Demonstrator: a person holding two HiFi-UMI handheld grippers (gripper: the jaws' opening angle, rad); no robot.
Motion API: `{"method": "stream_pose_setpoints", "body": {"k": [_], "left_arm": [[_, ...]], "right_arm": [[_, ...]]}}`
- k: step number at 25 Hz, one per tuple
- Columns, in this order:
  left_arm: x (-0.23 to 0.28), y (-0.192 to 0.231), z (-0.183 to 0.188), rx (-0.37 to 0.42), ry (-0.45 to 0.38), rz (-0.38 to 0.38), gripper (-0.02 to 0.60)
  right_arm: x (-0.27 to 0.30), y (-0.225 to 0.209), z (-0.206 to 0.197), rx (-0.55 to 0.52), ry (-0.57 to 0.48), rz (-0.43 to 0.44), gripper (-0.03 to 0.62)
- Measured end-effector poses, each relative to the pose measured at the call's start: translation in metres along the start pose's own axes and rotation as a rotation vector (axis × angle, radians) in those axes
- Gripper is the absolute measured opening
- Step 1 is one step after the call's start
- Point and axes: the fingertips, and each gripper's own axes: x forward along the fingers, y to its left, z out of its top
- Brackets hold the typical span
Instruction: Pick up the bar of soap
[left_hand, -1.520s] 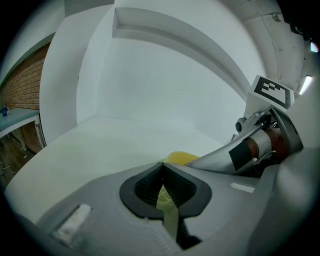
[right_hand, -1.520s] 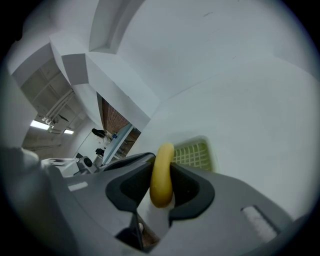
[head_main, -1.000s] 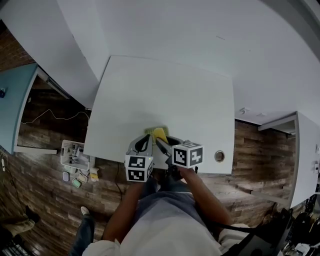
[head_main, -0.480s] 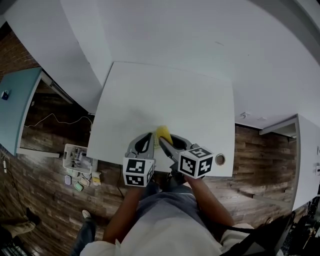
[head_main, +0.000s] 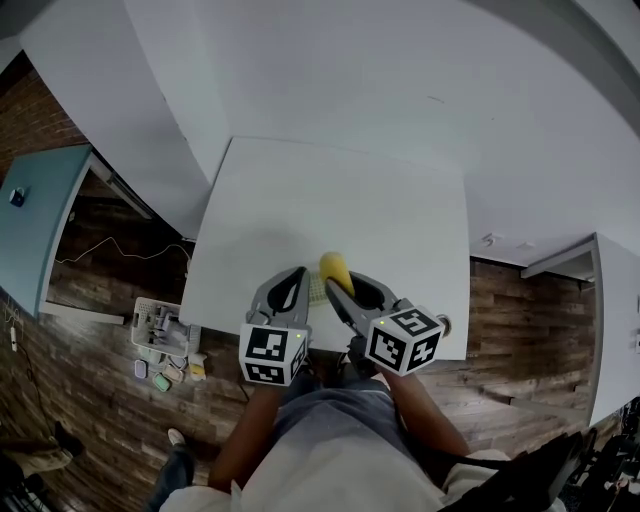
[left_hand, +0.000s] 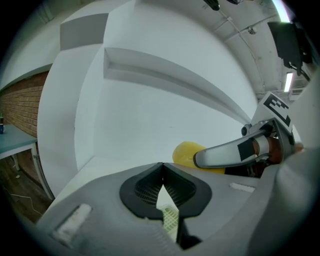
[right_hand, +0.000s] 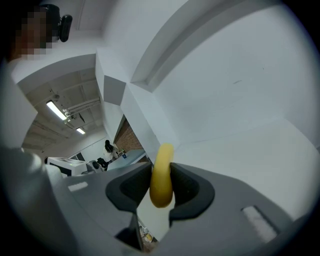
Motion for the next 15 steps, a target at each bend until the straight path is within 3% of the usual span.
{"method": "stream_pose_setpoints", "body": {"k": [15], "left_arm": [[-0.010, -0.014, 0.022, 0.001, -0.026, -0.023, 0.002]], "right_arm": [[-0.019, 0.011, 0.025, -0.074, -0.076, -0.036, 0.118]]}}
